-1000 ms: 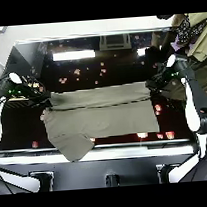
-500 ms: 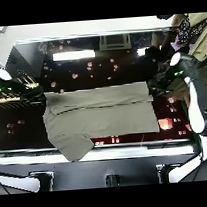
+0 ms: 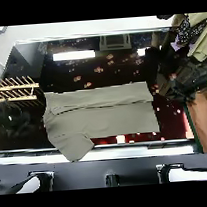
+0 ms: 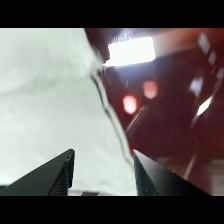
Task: Fold the clothes and pants, and hang the long-sleeved shirts on hangers.
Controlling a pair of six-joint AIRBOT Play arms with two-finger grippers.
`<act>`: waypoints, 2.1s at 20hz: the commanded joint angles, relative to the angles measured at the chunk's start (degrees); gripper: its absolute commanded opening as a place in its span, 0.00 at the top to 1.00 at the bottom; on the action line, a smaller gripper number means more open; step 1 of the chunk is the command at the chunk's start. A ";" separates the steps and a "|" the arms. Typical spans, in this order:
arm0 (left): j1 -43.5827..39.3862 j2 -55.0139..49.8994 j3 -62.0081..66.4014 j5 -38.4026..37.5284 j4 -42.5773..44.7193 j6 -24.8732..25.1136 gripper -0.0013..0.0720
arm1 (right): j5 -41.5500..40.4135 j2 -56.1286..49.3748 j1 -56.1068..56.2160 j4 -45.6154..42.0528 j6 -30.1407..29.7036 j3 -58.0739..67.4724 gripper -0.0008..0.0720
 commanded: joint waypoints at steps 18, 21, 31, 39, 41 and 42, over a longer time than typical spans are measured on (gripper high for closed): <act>-9.35 11.26 -29.27 20.28 -8.09 -4.52 0.53 | -2.12 12.57 -1.31 6.40 -1.05 -15.72 0.42; -10.25 11.23 -29.27 22.47 -8.55 -4.50 0.53 | -1.53 12.59 -1.31 6.75 -1.07 -15.72 0.42; -10.56 11.26 -29.31 19.45 -10.84 -4.46 0.56 | -1.11 12.57 -1.31 6.73 -1.29 -15.72 0.42; -10.54 11.23 -29.31 18.36 -10.80 -4.24 0.91 | -0.20 12.59 -1.33 8.92 -1.33 -15.72 0.42; -10.54 11.26 -29.31 18.32 -10.80 -3.96 0.96 | 0.42 12.66 -1.42 13.31 -1.97 -15.65 0.42; -10.54 11.26 -29.31 18.27 -10.82 -3.80 0.96 | 0.42 12.72 -1.66 14.29 -2.47 -15.41 0.42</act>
